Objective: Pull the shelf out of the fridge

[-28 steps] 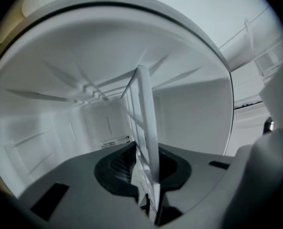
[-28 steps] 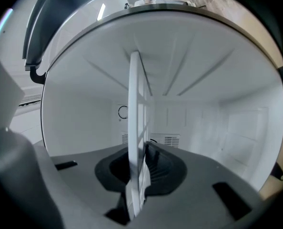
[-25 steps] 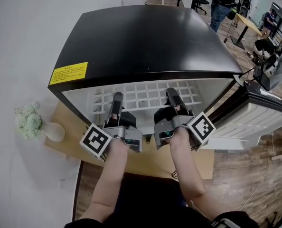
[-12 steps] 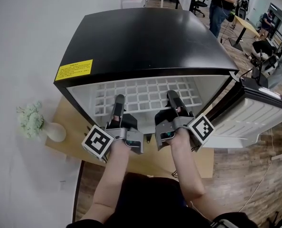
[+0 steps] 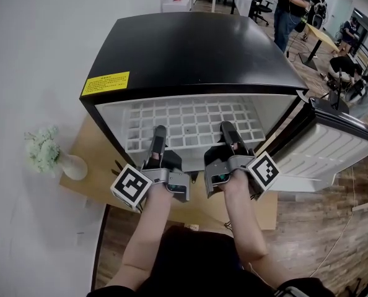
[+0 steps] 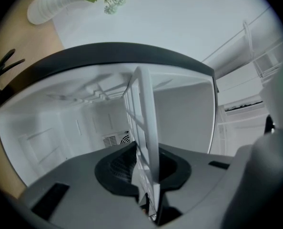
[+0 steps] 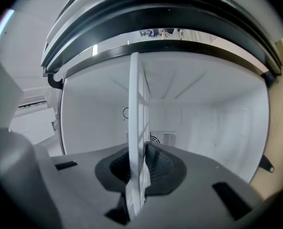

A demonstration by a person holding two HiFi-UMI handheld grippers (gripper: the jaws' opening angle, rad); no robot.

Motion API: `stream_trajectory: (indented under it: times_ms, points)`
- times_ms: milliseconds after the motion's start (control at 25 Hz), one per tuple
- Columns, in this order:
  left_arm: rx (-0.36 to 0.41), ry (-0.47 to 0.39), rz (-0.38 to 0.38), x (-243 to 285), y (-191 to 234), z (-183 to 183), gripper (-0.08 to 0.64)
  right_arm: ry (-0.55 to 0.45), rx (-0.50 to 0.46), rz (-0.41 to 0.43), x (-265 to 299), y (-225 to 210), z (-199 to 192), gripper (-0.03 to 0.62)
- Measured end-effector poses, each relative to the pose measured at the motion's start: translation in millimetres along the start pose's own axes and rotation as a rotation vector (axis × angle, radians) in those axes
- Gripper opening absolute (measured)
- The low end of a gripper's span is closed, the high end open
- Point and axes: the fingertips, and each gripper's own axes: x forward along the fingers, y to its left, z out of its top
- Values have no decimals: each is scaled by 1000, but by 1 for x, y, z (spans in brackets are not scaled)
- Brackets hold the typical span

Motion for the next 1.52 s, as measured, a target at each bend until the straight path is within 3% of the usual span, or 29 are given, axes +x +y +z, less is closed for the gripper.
stream_trajectory:
  times_ms: [840,1520]
  points:
    - [9,12,31,-29,-7,-8,54,15,31,-28,-30,3,-8,15]
    - [-11,16,6,-32,-12,-8,55,16,31,-30,-32,4,-9,15]
